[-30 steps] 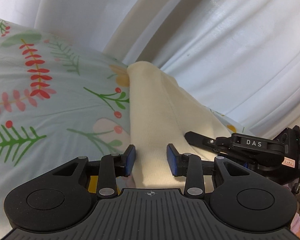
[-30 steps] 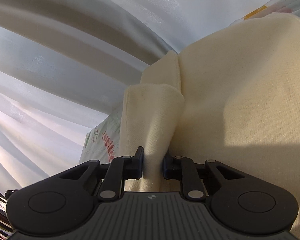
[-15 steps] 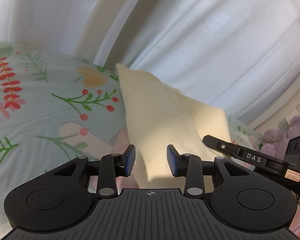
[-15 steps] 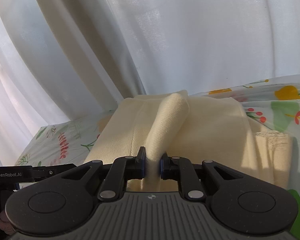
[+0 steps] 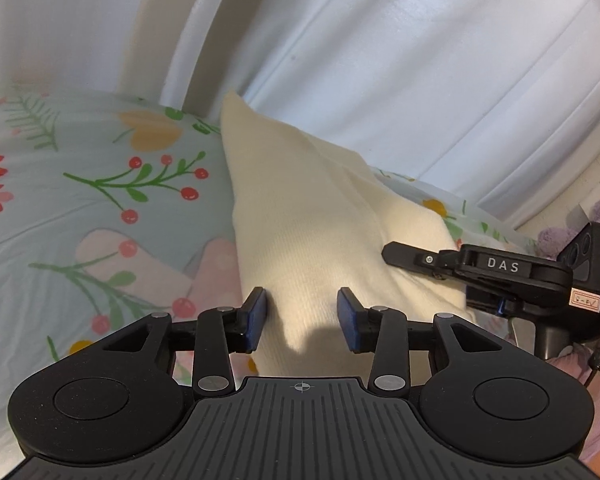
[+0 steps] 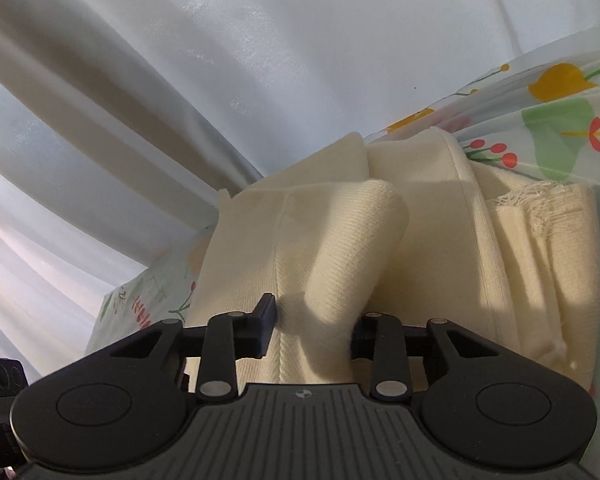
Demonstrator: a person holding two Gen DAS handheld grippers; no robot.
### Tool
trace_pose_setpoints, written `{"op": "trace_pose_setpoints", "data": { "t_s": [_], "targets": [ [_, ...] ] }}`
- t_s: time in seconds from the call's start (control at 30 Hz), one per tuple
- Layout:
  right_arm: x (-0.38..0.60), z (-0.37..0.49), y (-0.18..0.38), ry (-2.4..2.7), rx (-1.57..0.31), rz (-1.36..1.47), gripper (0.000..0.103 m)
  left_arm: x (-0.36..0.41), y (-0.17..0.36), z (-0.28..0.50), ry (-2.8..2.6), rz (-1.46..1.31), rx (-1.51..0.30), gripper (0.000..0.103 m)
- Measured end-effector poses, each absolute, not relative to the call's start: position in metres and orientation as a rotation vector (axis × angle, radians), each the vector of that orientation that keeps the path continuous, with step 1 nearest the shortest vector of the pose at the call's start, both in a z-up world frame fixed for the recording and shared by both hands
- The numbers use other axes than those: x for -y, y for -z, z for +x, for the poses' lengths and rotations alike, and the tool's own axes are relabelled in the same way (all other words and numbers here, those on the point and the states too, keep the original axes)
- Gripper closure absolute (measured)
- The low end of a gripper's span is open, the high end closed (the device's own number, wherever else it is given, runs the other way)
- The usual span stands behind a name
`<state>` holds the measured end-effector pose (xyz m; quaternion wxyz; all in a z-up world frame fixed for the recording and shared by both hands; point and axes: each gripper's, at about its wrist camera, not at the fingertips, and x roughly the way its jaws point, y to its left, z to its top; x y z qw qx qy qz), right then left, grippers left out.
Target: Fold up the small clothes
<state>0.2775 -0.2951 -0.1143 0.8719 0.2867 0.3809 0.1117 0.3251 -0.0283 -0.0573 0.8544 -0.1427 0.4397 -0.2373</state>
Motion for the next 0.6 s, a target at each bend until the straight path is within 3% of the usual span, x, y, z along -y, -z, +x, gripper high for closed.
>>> {"op": "trace_pose_setpoints", "data": {
  "t_s": [0.27,0.6],
  "targets": [
    [0.264,0.234,0.052,-0.038,-0.532,0.162,0.09,0.036,0.038,0.311,0.523,-0.241,-0.878,0.054],
    [0.296,0.22,0.087,0.096,-0.61,0.064,0.09,0.061,0.052,0.307,0.575,-0.209,-0.949,0.054]
  ]
}}
